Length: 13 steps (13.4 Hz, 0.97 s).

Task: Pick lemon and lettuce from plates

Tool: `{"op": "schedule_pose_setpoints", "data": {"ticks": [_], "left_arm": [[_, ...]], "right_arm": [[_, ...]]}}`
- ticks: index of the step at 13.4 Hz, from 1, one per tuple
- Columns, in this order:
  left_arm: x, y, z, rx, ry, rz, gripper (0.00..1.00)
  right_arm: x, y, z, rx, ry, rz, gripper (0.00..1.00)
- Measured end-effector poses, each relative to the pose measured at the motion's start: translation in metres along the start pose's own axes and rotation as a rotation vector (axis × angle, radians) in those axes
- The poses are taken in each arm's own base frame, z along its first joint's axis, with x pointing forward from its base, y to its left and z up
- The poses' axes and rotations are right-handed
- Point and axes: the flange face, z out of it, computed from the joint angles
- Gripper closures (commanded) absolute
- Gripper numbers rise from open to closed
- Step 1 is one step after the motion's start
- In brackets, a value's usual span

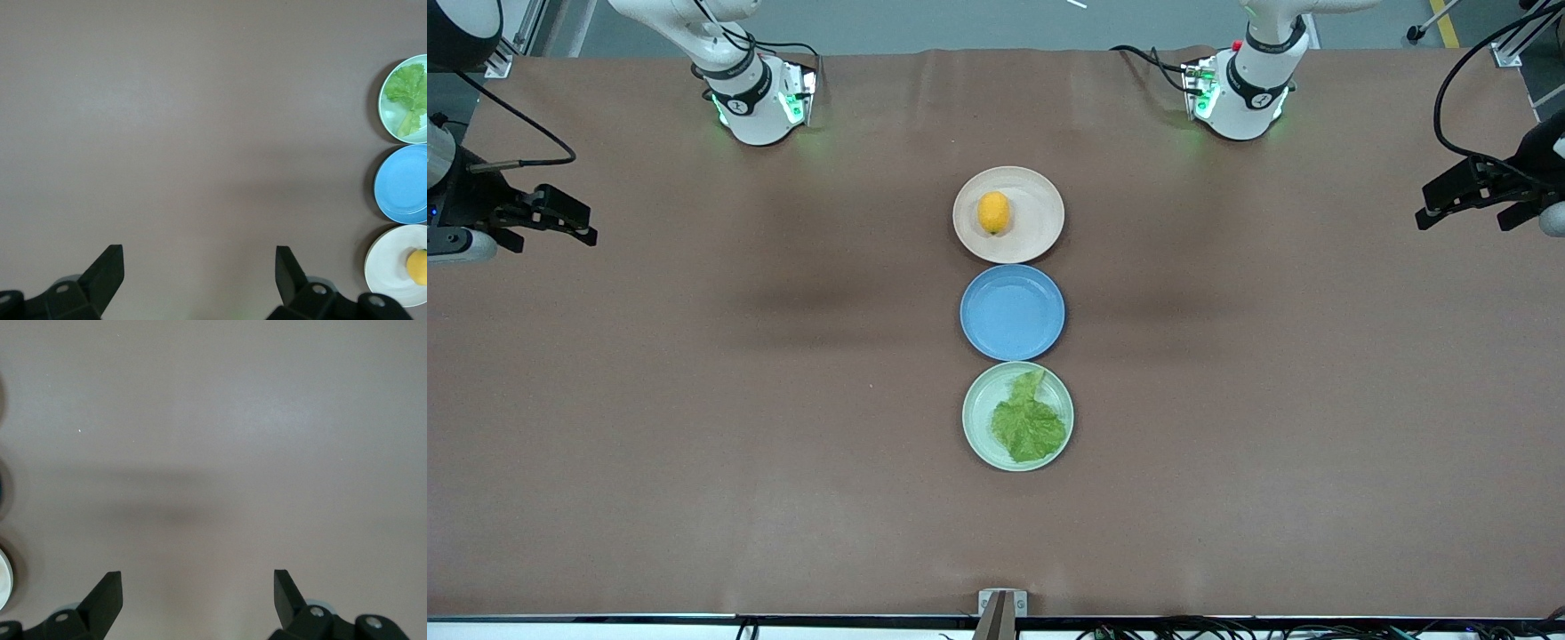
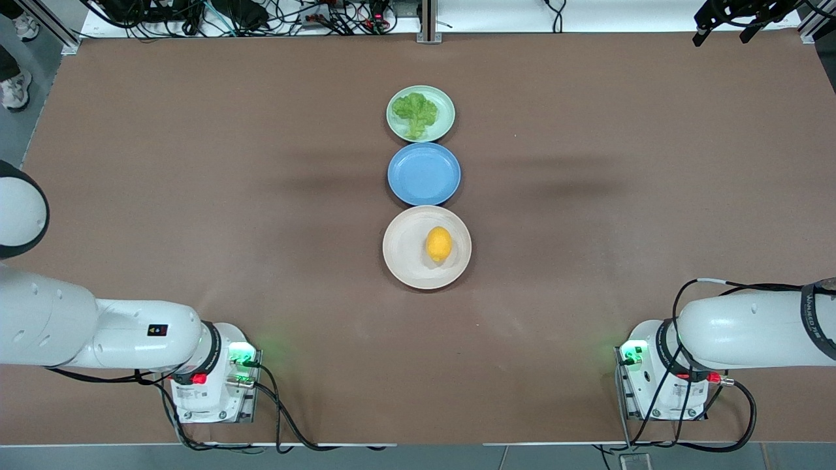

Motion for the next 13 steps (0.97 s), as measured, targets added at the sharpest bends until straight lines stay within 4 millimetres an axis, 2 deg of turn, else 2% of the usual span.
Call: {"op": "schedule_pose_setpoints", "data": {"ticks": [10, 11, 13], "left_arm": [[0.000, 0.000, 0.002, -0.001, -0.004, -0.001, 0.00], [0.002, 0.003, 0.005, -0.009, -0.010, 0.003, 0.00], [0.009, 0.021, 0.020, -0.054, -0.040, 0.002, 0.00]], "right_arm": [[-0.003, 0.000, 0.002, 0.003, -0.025, 0.009, 0.00], [-0.003, 0.001, 0.001, 0.003, -0.024, 0.010, 0.00], [-0.003, 0.003, -0.003, 0.001, -0.015, 0.013, 0.00]]}}
